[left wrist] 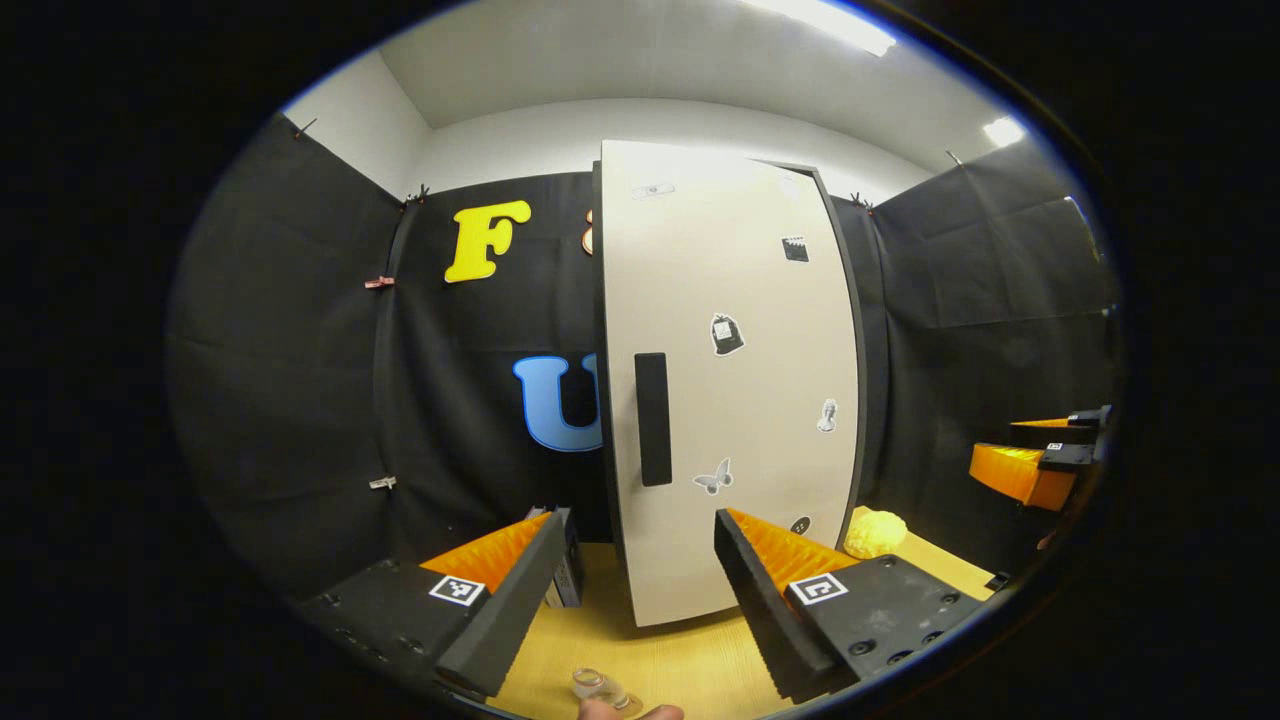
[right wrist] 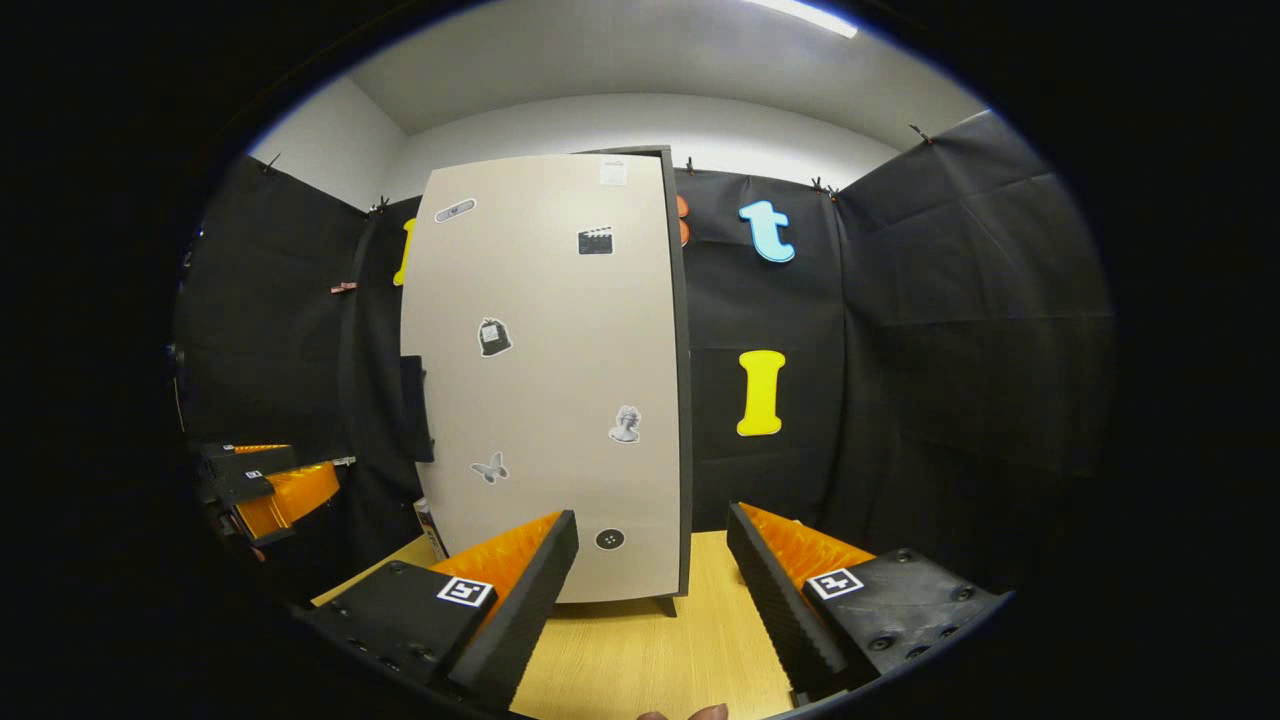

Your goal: Open the cabinet door with the right hand, grasp the bottle in the cabinet with the left hand and place it on the coaster, then close the cabinet door with the right hand.

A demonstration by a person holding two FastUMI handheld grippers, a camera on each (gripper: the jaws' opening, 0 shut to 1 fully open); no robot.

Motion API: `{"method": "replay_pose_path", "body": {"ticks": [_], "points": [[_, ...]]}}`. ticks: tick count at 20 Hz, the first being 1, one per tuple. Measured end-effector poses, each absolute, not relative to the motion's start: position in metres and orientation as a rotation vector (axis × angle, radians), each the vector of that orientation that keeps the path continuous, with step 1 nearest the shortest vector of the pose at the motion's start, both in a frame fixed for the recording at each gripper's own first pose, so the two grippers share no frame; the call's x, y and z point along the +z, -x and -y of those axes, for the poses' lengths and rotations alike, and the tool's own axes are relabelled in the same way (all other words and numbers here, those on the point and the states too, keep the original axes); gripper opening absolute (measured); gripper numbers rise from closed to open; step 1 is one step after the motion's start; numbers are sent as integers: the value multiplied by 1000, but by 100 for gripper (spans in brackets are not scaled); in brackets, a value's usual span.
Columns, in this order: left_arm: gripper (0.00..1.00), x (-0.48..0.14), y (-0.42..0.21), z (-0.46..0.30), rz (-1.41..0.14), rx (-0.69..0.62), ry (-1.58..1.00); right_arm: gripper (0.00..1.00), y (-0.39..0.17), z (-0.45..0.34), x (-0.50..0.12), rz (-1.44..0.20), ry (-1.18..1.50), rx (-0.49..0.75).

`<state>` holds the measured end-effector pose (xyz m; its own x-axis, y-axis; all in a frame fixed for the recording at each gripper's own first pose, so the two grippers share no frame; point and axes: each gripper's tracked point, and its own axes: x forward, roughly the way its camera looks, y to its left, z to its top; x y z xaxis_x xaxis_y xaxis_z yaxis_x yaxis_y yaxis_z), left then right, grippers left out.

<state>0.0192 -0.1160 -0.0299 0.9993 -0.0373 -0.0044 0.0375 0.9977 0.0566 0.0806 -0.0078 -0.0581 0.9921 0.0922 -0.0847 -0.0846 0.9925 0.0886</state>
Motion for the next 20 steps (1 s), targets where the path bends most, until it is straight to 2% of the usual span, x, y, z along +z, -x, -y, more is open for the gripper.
{"method": "replay_pose_path", "body": {"ticks": [5, 10, 20], "points": [[95, -26, -28, 131, 29, -33, -77, 98, -87, 21, -69, -97, -72, 92], [95, -34, -39, 144, -1, -29, -77, 98, -85, 32, -80, -106, -93, 93], [95, -33, -35, 168, 3, -48, -96, 98, -87, 64, -72, -82, -102, 59]]}}
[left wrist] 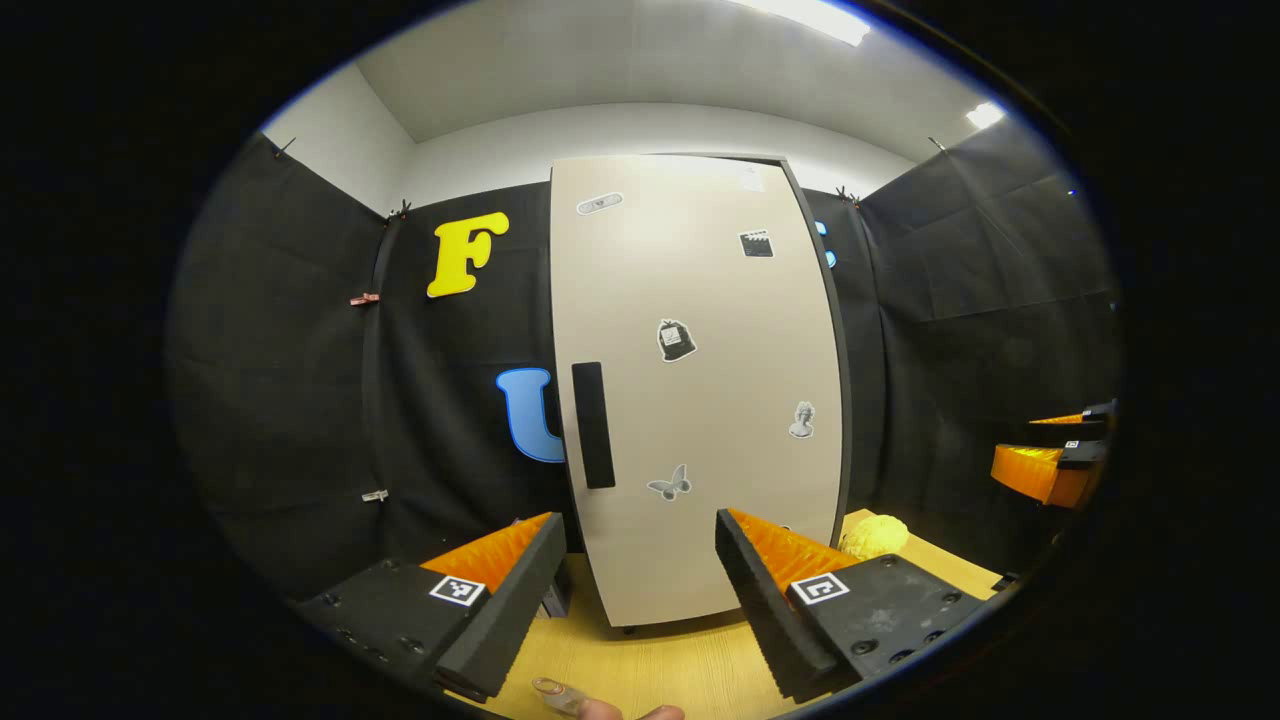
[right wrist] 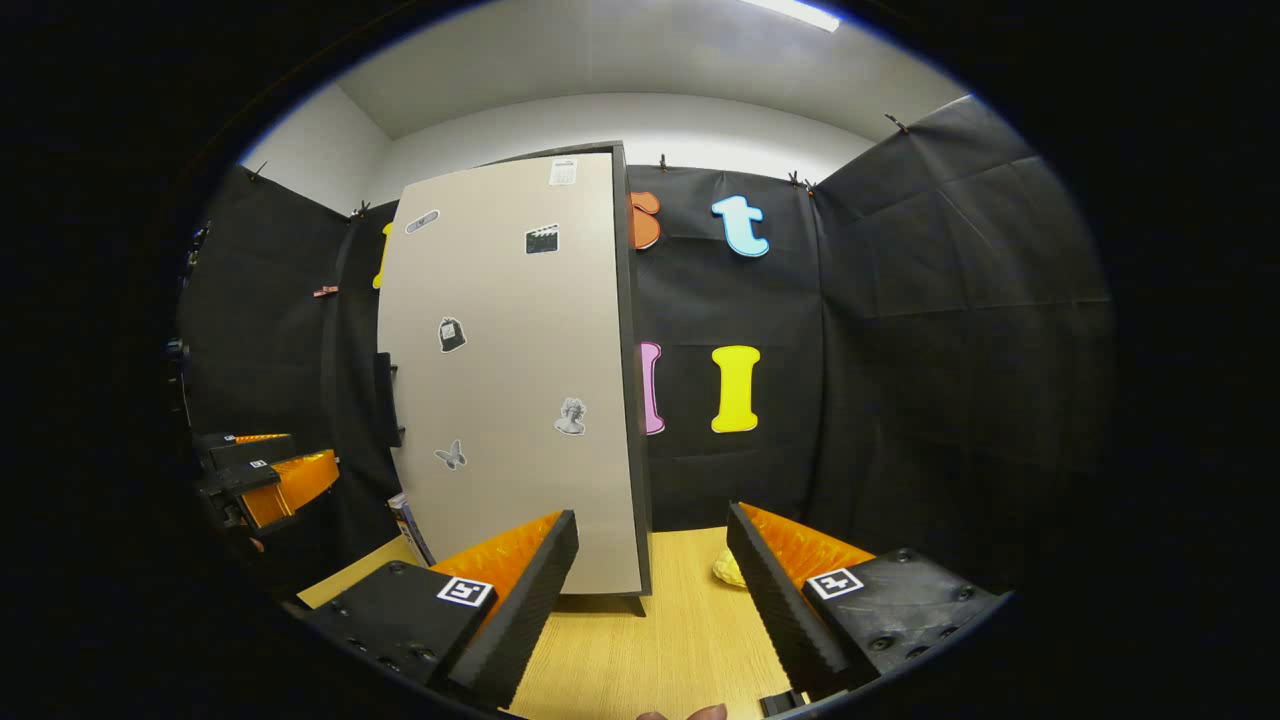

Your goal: Open the cabinet door with the right hand, grasp the bottle in the cabinet with the left hand and place it on the coaster, then close the cabinet door with the right hand.

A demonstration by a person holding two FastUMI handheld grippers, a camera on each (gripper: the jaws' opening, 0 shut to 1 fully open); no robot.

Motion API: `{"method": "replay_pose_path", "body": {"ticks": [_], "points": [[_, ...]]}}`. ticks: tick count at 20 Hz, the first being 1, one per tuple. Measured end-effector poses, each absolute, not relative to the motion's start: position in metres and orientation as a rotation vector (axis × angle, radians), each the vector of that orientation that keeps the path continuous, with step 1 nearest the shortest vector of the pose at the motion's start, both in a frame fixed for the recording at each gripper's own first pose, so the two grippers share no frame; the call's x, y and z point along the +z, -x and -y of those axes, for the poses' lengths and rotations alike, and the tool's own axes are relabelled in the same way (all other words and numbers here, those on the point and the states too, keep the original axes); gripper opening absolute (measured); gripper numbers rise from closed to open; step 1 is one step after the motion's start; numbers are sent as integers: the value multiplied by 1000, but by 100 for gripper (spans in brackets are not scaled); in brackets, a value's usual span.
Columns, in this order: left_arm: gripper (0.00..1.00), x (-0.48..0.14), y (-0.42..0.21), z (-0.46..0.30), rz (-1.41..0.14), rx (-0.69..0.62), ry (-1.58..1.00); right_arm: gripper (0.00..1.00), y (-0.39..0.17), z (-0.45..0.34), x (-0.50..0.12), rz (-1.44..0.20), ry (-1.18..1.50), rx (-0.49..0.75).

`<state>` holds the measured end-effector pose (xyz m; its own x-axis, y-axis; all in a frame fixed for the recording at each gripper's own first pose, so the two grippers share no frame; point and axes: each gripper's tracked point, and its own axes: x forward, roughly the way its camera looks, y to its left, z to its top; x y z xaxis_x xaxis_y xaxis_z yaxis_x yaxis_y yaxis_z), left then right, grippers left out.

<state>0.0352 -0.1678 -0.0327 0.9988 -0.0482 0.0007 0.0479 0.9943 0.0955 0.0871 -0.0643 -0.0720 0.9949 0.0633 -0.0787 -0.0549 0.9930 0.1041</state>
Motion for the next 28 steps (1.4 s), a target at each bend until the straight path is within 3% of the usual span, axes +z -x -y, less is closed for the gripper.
{"method": "replay_pose_path", "body": {"ticks": [28], "points": [[95, -33, -23, 177, 1, -49, -103, 98, -82, 73, -62, -60, -110, 66]]}}
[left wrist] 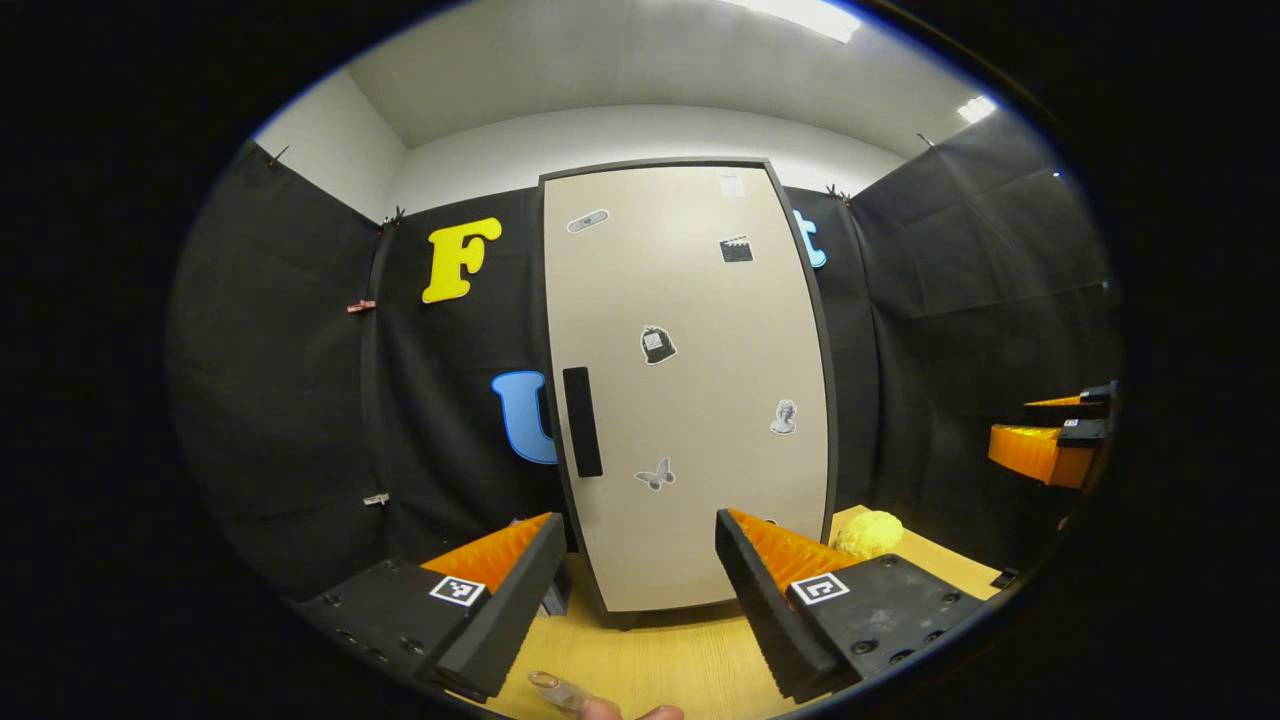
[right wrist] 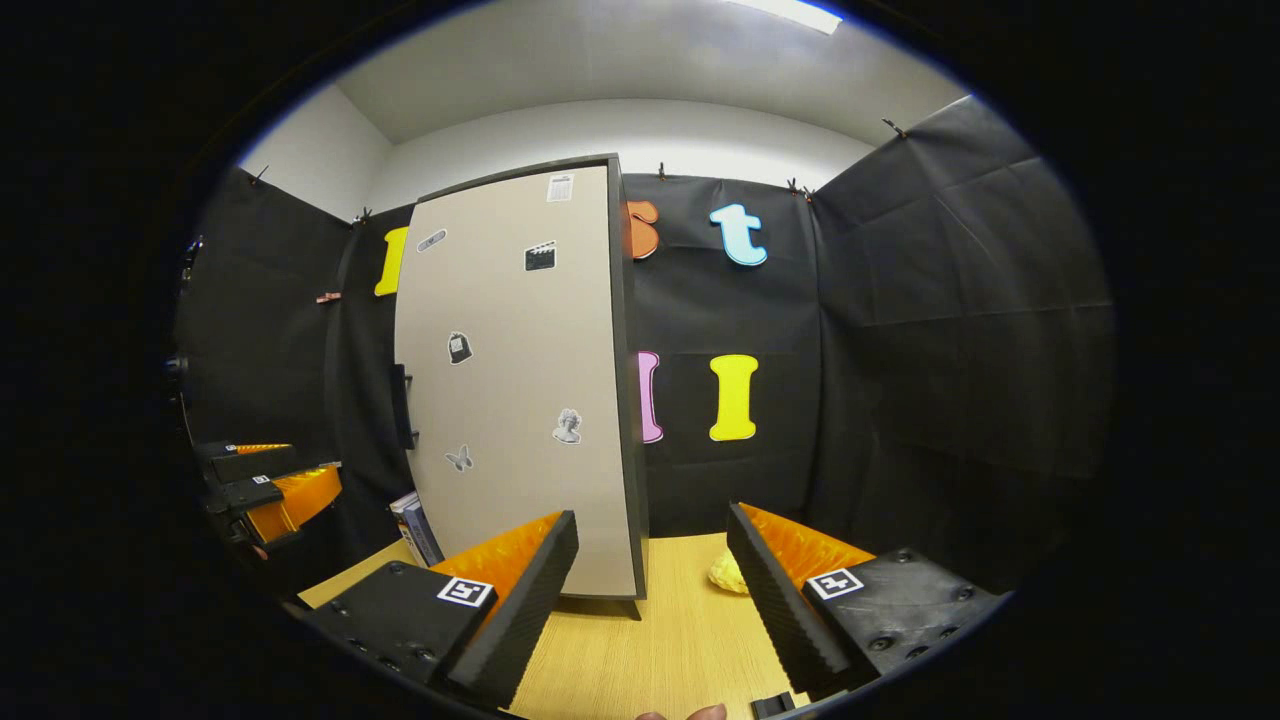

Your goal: Open the cabinet door with the right hand, grasp the bottle in the cabinet with the left hand and place it on the coaster, then close the cabinet door with the right hand.

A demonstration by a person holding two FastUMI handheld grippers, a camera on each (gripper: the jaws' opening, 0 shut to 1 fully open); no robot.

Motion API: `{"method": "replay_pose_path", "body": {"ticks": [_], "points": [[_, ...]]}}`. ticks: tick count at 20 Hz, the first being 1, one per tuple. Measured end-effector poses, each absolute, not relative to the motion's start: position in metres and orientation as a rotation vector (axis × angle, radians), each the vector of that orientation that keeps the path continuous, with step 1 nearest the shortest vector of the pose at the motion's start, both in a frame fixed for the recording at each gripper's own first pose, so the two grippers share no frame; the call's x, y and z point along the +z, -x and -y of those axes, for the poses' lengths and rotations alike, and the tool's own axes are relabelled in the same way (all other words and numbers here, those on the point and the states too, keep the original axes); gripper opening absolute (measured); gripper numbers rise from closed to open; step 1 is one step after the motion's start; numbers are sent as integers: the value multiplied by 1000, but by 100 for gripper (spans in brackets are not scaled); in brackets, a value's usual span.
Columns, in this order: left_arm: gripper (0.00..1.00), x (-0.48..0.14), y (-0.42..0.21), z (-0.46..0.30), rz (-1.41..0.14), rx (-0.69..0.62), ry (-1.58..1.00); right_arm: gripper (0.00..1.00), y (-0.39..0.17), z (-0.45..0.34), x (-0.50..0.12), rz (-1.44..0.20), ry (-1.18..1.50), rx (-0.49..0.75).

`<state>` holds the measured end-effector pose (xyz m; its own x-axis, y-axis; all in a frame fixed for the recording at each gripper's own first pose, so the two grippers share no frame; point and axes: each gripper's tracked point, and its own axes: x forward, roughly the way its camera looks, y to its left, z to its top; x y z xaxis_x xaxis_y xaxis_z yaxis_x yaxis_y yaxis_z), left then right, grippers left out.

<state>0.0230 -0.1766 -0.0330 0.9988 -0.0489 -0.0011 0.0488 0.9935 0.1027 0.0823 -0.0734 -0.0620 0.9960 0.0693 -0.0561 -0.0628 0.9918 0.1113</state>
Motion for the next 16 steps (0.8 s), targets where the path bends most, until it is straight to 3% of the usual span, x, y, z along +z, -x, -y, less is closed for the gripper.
{"method": "replay_pose_path", "body": {"ticks": [16], "points": [[95, -26, -8, 162, 0, -33, -107, 98, -71, 65, -56, -52, -95, 75]]}}
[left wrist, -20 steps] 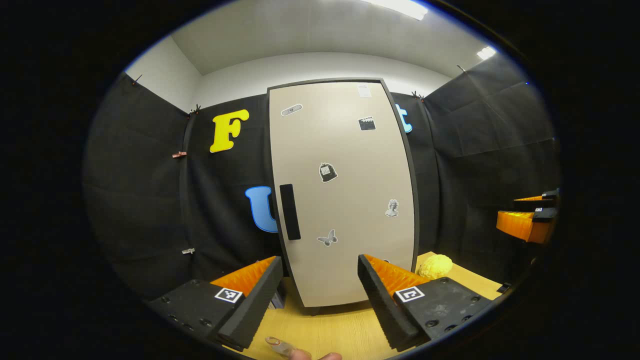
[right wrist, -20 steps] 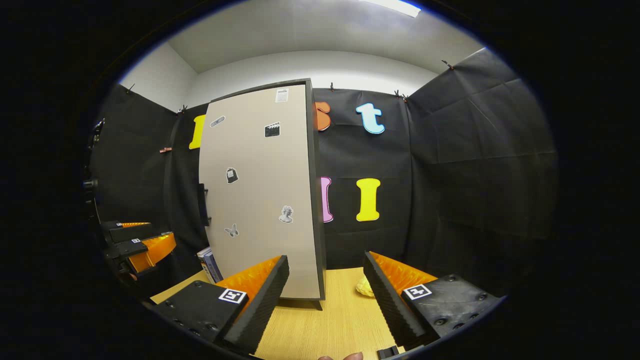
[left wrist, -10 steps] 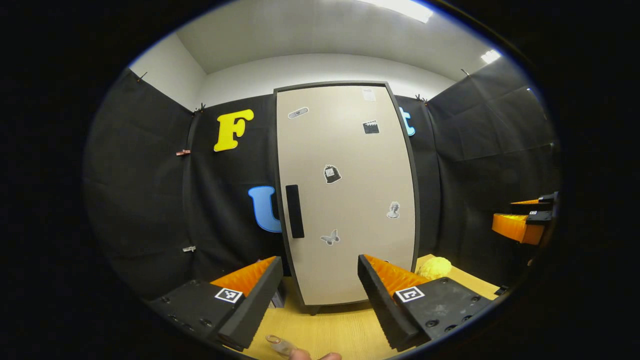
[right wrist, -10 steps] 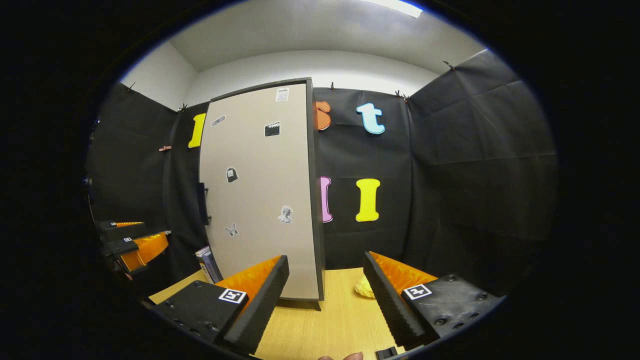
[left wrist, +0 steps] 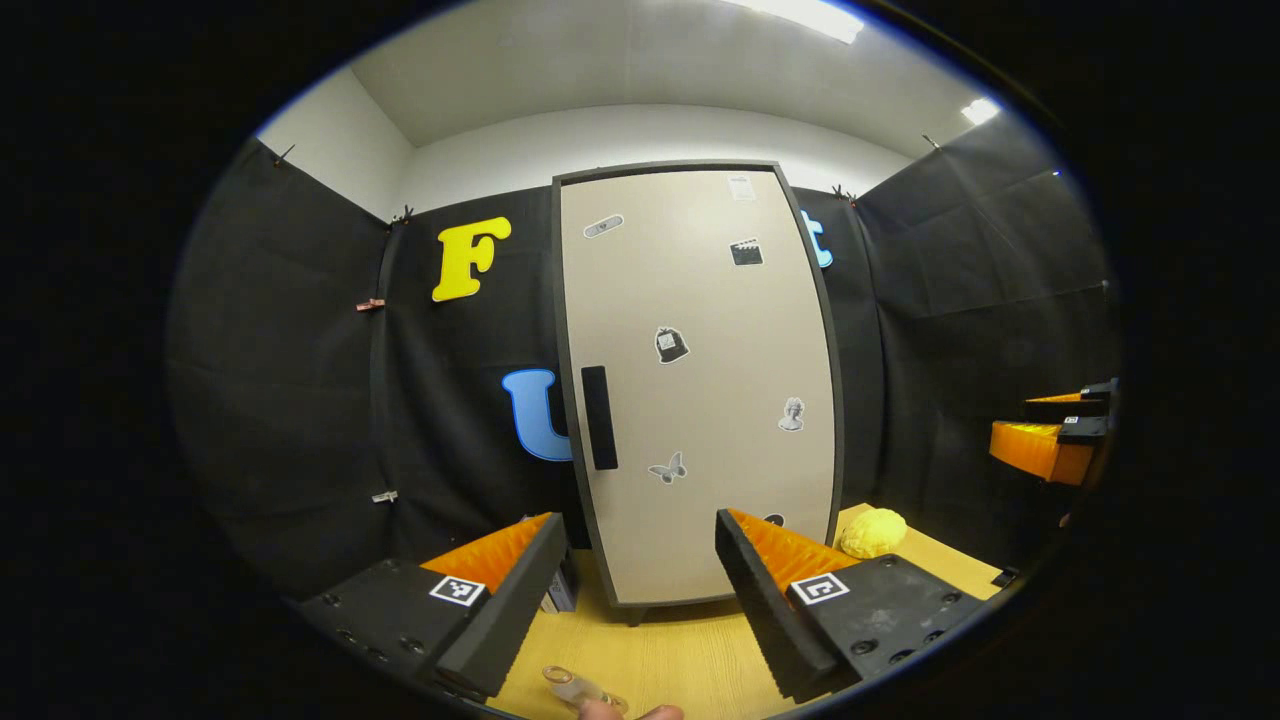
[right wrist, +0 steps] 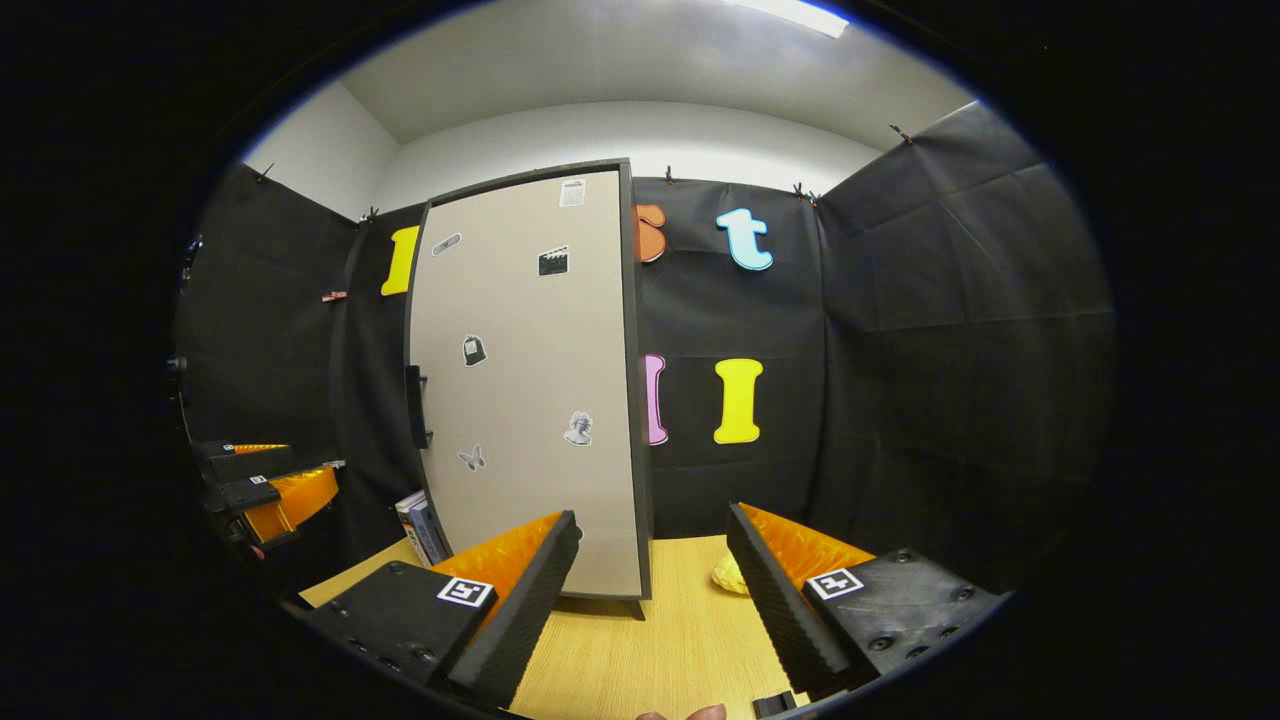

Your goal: Open the cabinet door with the right hand, grasp the bottle in the cabinet with the left hand and place it on the coaster, then close the cabinet door with the right hand.

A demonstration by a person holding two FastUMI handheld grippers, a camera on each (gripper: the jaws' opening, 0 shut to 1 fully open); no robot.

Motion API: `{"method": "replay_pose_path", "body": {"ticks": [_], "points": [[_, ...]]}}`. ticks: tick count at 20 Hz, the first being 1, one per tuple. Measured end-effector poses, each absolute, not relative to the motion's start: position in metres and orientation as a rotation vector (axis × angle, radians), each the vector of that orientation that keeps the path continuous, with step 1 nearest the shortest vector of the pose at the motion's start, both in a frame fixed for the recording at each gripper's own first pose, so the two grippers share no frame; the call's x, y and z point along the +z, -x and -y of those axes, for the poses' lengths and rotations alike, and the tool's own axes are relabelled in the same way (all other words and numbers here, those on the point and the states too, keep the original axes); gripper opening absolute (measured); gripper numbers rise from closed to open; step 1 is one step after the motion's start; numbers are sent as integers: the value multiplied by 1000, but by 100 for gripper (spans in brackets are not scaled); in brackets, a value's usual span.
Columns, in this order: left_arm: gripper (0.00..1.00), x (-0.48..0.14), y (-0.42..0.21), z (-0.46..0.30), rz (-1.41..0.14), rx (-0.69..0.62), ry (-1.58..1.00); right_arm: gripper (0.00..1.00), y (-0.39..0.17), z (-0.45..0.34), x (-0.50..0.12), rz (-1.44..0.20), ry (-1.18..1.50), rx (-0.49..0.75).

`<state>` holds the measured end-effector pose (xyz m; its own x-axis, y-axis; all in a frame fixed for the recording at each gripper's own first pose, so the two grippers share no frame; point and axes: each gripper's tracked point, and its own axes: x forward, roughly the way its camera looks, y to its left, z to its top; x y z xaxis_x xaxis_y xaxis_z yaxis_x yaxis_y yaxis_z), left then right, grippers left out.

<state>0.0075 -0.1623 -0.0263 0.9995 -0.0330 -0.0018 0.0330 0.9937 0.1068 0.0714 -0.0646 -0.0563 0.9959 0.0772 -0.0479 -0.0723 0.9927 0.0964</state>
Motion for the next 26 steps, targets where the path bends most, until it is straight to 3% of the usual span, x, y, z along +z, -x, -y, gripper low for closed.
{"method": "replay_pose_path", "body": {"ticks": [26], "points": [[95, -31, -14, 165, -5, -51, -96, 98, -79, 55, -61, -61, -63, 81]]}}
